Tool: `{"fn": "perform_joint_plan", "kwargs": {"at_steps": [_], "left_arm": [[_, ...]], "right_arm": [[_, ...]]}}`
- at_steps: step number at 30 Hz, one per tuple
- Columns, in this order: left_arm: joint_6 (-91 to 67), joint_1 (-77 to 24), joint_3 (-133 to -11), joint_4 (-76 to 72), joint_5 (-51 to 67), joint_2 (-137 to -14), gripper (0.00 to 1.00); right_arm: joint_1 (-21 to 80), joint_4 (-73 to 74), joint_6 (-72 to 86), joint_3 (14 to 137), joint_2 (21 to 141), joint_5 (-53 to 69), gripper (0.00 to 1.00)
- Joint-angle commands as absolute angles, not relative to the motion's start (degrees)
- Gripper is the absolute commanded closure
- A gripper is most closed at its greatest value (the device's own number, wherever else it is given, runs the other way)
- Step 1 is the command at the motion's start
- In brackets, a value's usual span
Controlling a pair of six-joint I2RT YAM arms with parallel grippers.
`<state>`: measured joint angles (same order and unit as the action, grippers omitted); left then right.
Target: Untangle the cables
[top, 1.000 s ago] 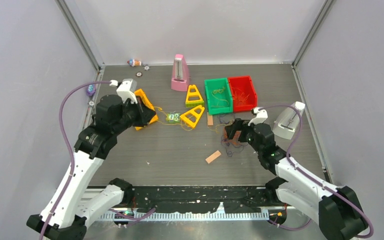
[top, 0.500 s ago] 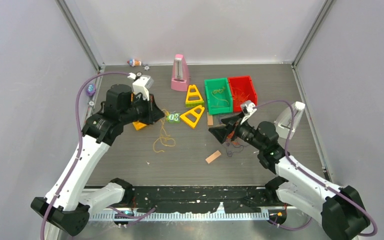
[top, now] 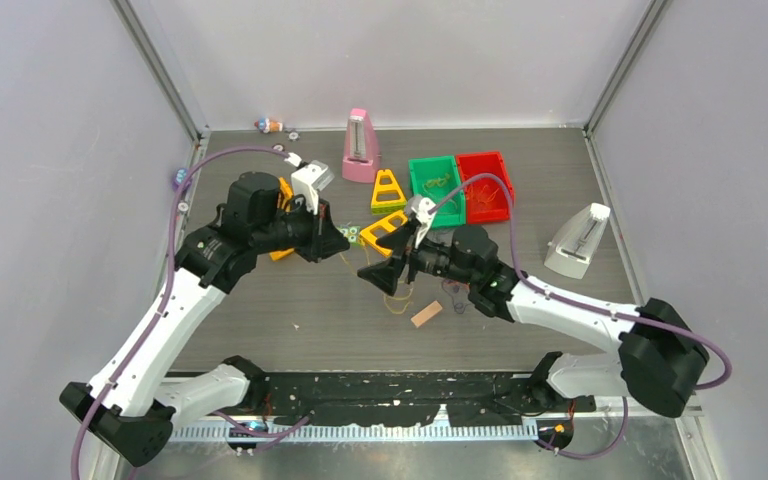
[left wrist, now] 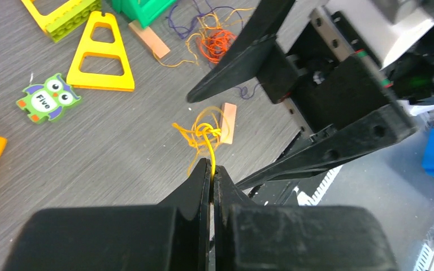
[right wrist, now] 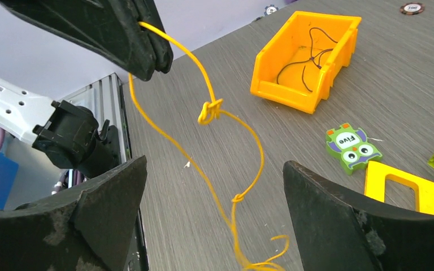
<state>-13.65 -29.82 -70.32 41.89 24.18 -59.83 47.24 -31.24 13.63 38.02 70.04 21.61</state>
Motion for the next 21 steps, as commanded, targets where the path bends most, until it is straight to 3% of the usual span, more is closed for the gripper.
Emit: {"fn": "perform_joint_plan", "kwargs": {"at_steps": [1, 12, 13, 14, 15, 16, 18, 21], "left_arm": [[-15.02, -30.55, -71.44, 38.41, 27.34, -58.62, 1.00], [-17.29, -30.78, -71.69, 36.80, 27.89, -58.12, 1.00], [-17.36, -30.72, -71.84, 36.90, 27.34, -58.11, 1.00], [-17.40, -30.76, -71.91, 36.93, 26.85, -57.97, 1.00], [-17.45, -30.76, -72.02, 36.99, 26.17, -57.88, 1.00], [-17.47, -30.75, -72.06, 37.04, 25.35, -57.77, 1.00], [-17.49, -30.76, -72.00, 37.36, 23.49, -57.61, 1.00], [-17.93, -30.76, -72.14, 39.53, 18.28, -57.94, 1.00]], "right_arm": [[49.91, -34.80, 10.26, 42.55, 73.19, 19.69, 0.05], [55.01, -41.20, 13.08, 45.35, 82.27, 20.19, 0.01], [55.15, -41.46, 13.51, 45.44, 82.68, 19.48, 0.07], [55.20, -41.51, 13.65, 45.64, 82.87, 19.19, 0.27], [55.24, -41.49, 13.94, 45.67, 83.08, 18.66, 0.38], [55.27, -41.49, 14.04, 45.54, 83.07, 18.38, 0.58], [55.28, -41.36, 14.59, 44.97, 82.57, 16.98, 0.82], [55.24, -41.67, 15.53, 43.19, 80.05, 14.61, 0.94]]}}
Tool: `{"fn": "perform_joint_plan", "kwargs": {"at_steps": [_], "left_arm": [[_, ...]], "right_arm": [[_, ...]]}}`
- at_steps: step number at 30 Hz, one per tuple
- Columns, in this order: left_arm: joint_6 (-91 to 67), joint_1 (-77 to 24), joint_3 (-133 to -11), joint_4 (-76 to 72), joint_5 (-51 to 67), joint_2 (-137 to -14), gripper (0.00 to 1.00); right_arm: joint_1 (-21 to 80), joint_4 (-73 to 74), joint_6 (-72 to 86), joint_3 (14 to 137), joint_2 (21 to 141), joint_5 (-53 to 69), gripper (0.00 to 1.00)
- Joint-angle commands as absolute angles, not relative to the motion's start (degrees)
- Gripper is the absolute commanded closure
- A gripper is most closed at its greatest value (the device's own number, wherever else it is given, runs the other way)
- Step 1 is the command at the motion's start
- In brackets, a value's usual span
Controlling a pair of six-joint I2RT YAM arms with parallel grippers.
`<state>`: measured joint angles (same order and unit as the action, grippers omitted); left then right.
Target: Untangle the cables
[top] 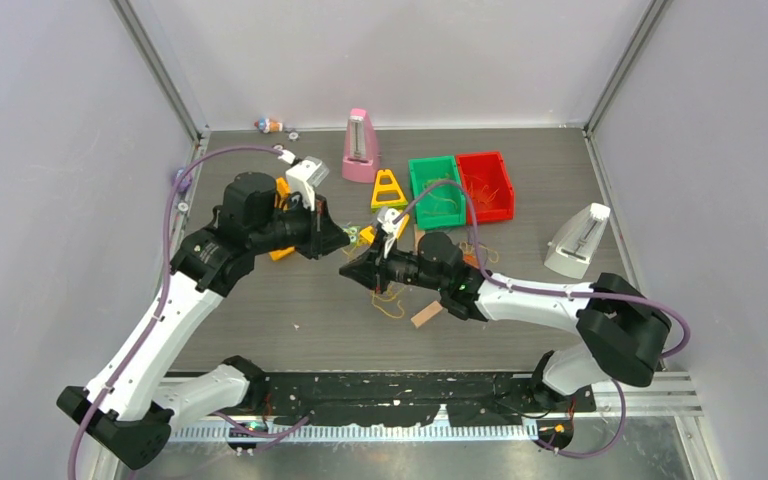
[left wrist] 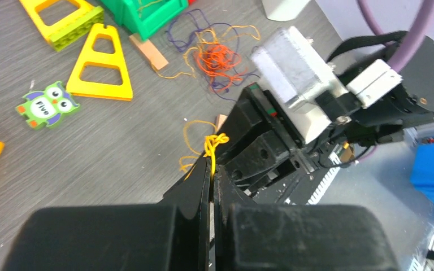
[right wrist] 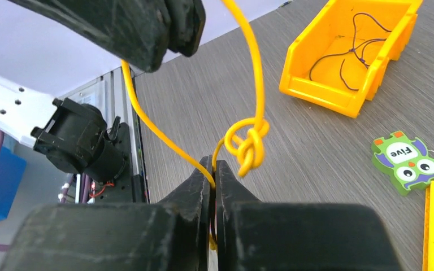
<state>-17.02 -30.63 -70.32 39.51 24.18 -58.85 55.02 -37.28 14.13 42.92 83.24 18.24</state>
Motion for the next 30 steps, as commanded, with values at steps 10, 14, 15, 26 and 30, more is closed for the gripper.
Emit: {"fn": "perform_joint_plan", "kwargs": {"at_steps": [10, 14, 15, 26, 30], "left_arm": [[-19.55, -28.41, -63.16, 41.70, 9.25, -56.08, 0.30], [-19.84, -28.40, -58.56, 40.24, 9.75, -52.88, 0.01], [-20.20, -28.45, -56.81, 39.30, 9.10, -51.25, 0.00], [-39.27, -32.87, -26.31, 10.66, 4.74, -32.17, 0.00], [-35.21, -33.17, -22.96, 5.20, -1.86, -31.60, 0.00]], "right_arm": [[53.94, -21.73, 17.54, 41.19, 67.04, 7.68, 0.95], [47.93, -14.89, 20.53, 40.49, 61.95, 6.73, 0.95], [46.55, -14.12, 21.74, 40.51, 60.68, 7.57, 0.95], [31.83, -4.41, 18.23, 54.91, 69.75, 2.74, 0.95], [27.36, -4.46, 18.08, 61.76, 76.41, 3.82, 0.95]]}}
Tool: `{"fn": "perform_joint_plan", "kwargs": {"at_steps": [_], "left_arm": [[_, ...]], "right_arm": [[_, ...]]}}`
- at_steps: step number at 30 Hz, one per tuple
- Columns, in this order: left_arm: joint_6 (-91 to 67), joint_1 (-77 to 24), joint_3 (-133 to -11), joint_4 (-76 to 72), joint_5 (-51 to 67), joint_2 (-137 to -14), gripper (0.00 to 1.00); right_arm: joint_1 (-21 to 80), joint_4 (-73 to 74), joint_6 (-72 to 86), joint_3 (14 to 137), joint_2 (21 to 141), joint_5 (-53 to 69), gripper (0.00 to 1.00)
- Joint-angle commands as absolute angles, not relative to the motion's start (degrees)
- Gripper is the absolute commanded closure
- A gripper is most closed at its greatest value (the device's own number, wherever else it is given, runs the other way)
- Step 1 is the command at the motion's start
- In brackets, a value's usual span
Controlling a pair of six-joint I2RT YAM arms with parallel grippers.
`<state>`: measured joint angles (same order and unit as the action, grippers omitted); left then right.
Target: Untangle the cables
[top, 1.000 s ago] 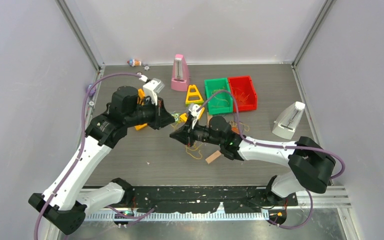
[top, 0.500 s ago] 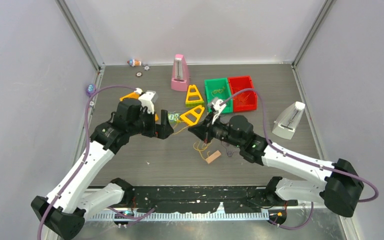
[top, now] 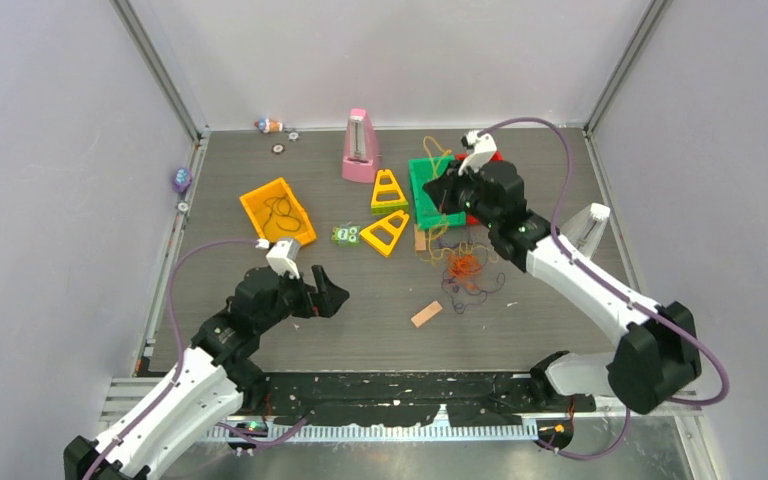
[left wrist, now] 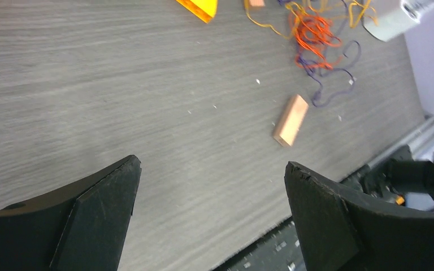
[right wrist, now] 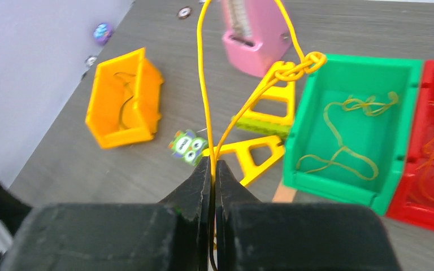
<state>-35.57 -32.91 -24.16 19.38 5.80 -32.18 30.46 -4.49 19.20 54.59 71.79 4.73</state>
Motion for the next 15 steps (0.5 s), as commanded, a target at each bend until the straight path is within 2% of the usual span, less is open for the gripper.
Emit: {"fn": "perform_joint_plan", "kwargs": {"at_steps": [1, 11, 15], "left_arm": [[-34.04, -33.17, -22.67, 4.58, -2.97, -31.78, 0.01], [-23.38, -33.18, -17.62, -8.89, -5.27, -36.07, 0.00], [-23.64, -33.15, -15.67, -13.89, -3.89, -37.83, 0.01]], "right_arm": [[26.37, -4.92, 17.96, 62.52, 77.76, 4.10, 0.95], [21.33, -10.14, 17.42, 77.06, 98.63, 7.75, 0.95], [20.52, -10.89, 16.48, 83.79, 105.66, 8.16, 0.95]]}}
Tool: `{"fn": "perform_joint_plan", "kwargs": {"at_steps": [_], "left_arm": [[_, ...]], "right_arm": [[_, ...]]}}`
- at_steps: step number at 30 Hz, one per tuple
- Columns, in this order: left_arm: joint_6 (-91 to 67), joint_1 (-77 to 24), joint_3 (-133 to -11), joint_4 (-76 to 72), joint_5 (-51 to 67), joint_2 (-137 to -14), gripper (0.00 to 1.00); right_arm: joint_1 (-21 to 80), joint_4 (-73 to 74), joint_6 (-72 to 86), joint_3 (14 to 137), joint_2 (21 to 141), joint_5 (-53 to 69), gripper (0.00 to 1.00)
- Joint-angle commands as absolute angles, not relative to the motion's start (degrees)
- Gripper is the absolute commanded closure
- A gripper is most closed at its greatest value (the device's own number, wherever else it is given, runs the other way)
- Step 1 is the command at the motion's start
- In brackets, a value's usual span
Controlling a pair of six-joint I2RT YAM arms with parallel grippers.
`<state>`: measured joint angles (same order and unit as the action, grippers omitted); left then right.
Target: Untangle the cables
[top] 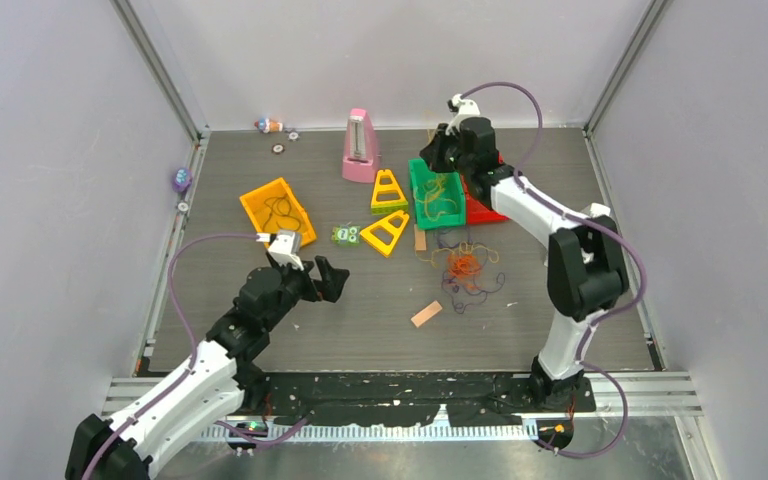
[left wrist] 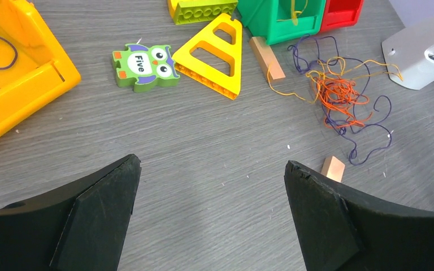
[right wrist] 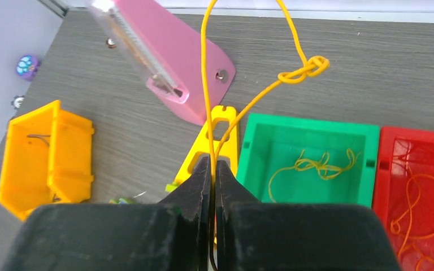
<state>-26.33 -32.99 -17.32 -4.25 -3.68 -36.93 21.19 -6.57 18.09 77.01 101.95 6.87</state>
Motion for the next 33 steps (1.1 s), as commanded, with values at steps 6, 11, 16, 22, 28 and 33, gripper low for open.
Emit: {"fn": "perform_joint_plan", "kwargs": {"at_steps": [6, 11, 16, 22, 28, 33], "left_arm": [[-23.92, -33.18, -12.72, -17.91, -2.61, -37.87, 0.02], [-23.64, -33.18, -12.00, -18.70, -3.11, -37.54, 0.03], [-23.88, -33.17, -12.02, -19.40, -2.78, -38.63, 0.03], [-23.84, -33.21, -12.66, -18.86, -2.13, -39.82, 0.03], [-23.40, -33.18, -12.31, -18.08, -2.88, -38.24, 0.03], [-23.12, -33.20, -12.44, -17.58, -3.03, -37.97, 0.03]], "right_arm": [[20.49, -12.07, 11.05, 89.03, 111.83, 7.02, 0.94], [20.43, -11.82, 10.68, 83.96, 112.26, 3.24, 0.94], [20.48, -9.08, 13.22, 76.74, 110.80, 0.21, 0.95], [20.50, -2.49, 18.91, 75.69, 112.45, 2.05, 0.95], [20.48, 5.93, 19.93, 78.55, 115.05, 0.42, 0.95], [20.49, 13.13, 19.23, 83.64, 118.65, -1.95, 0.95]]}}
